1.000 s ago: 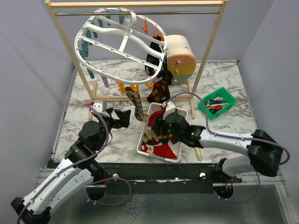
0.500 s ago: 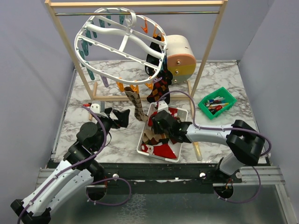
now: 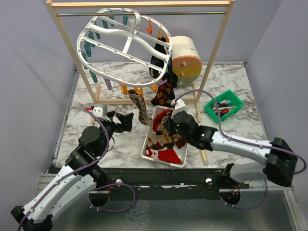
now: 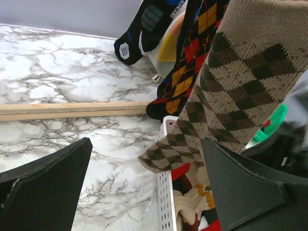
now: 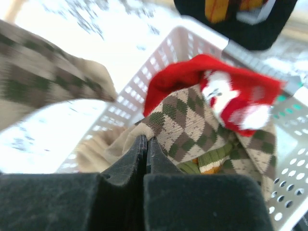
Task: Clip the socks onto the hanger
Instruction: Pick up the sock from the bin.
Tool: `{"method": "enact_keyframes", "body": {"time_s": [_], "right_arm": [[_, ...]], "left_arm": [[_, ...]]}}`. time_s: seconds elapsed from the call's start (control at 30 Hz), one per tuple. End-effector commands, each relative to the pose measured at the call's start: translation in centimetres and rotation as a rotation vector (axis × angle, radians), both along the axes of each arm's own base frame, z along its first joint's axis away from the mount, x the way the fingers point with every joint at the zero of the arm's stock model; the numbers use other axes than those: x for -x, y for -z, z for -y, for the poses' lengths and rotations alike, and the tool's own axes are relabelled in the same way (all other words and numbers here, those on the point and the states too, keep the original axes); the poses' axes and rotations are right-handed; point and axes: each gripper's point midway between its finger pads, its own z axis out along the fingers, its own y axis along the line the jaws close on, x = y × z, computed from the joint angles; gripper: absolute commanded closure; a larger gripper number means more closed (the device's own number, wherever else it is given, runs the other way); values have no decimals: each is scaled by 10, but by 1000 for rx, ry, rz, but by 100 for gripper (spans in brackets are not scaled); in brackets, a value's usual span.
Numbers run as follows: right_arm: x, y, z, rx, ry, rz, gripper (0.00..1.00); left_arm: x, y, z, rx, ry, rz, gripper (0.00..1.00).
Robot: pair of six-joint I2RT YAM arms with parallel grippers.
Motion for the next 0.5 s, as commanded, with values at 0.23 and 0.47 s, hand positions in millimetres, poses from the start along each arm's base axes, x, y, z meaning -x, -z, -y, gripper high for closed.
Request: {"method": "enact_keyframes", "body": {"time_s": [0.23,0.47], "right_arm": [[45,-121,28,-210,-176,162,100],[71,-183,52,-303,-264,286,99]], "left_arm": [[8,-6,9,6,70,11,2],[41,-33,32,38,292,101,1]]}}
